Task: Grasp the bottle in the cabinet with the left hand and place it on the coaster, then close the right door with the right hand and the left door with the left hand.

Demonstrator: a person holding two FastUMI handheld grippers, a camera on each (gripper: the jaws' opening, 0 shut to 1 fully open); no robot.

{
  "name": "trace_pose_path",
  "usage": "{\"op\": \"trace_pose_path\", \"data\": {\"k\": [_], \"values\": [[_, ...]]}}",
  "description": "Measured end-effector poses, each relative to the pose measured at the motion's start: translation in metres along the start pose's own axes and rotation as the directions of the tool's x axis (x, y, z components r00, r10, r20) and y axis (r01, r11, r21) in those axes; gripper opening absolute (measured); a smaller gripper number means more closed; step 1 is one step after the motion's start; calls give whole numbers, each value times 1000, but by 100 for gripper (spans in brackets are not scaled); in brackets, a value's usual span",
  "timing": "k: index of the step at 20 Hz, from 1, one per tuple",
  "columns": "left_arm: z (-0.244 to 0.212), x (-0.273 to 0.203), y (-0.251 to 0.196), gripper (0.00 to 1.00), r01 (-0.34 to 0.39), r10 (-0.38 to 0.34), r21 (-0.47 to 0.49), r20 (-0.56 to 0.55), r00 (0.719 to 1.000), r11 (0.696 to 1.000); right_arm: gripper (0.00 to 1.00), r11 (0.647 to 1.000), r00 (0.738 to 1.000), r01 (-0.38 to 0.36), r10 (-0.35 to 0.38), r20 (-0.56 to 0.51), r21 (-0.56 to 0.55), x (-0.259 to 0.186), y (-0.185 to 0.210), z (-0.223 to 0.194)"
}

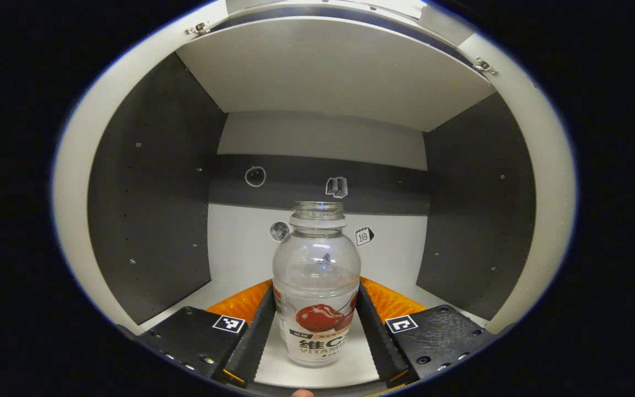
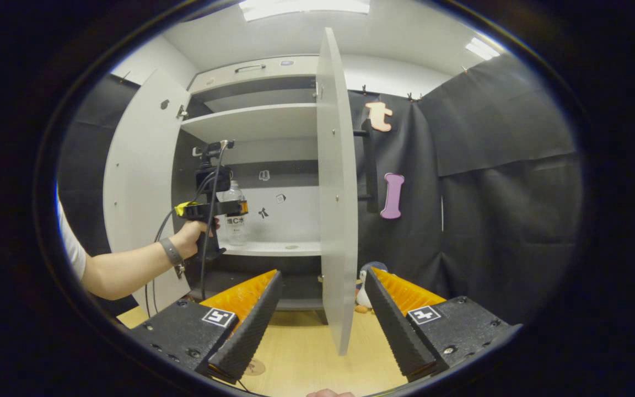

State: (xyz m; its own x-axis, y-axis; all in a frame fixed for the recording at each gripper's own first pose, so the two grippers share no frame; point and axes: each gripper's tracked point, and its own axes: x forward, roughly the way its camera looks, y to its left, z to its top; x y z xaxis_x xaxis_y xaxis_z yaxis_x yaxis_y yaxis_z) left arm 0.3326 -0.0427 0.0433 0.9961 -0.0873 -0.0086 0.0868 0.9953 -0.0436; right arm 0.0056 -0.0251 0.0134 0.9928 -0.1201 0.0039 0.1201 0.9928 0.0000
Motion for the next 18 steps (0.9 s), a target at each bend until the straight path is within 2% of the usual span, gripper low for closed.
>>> {"op": "trace_pose_path", "data": {"k": [3, 5, 7, 9, 11, 12, 13, 14, 16, 17, 18], "values": [[12, -62, -21, 77, 60, -65, 82, 50, 997, 995, 99, 1000, 1000, -20, 20, 15, 3, -1, -2, 4], [6, -104, -37, 77, 124, -127, 66, 42, 991, 990, 99, 999, 999, -47, 46, 22, 16, -4, 0, 7], [-6, -144, -48, 80, 144, -146, 47, 29, 989, 988, 99, 998, 997, -66, 65, 51, 22, -7, 0, 15], [-21, -180, -50, 73, 106, -108, 41, 56, 993, 993, 99, 997, 996, -71, 71, 57, -5, -9, -3, 16], [-54, -206, -47, 77, 35, -38, 67, 43, 998, 997, 99, 997, 995, -72, 73, 62, -22, -12, -10, 20], [-75, -217, -47, 77, 13, -14, 78, 20, 1000, 997, 94, 997, 995, -74, 75, 64, -18, -13, -12, 22], [-98, -228, -50, 77, 7, -6, 63, -9, 1000, 998, 99, 997, 995, -80, 80, 66, -8, -15, -13, 25], [-121, -236, -55, 77, 13, -12, 34, -37, 999, 999, 99, 996, 994, -84, 83, 70, 6, -16, -14, 27], [-159, -250, -55, 81, -25, 25, 2, -50, 998, 1000, 99, 995, 993, -98, 96, 63, 31, -14, -14, 31], [-175, -255, -54, 81, -49, 49, -2, -58, 997, 999, 99, 994, 993, -105, 103, 55, 39, -13, -14, 32], [-193, -260, -55, 77, -54, 53, -12, -79, 995, 998, 94, 994, 994, -104, 102, 49, 43, -12, -15, 33]]}}
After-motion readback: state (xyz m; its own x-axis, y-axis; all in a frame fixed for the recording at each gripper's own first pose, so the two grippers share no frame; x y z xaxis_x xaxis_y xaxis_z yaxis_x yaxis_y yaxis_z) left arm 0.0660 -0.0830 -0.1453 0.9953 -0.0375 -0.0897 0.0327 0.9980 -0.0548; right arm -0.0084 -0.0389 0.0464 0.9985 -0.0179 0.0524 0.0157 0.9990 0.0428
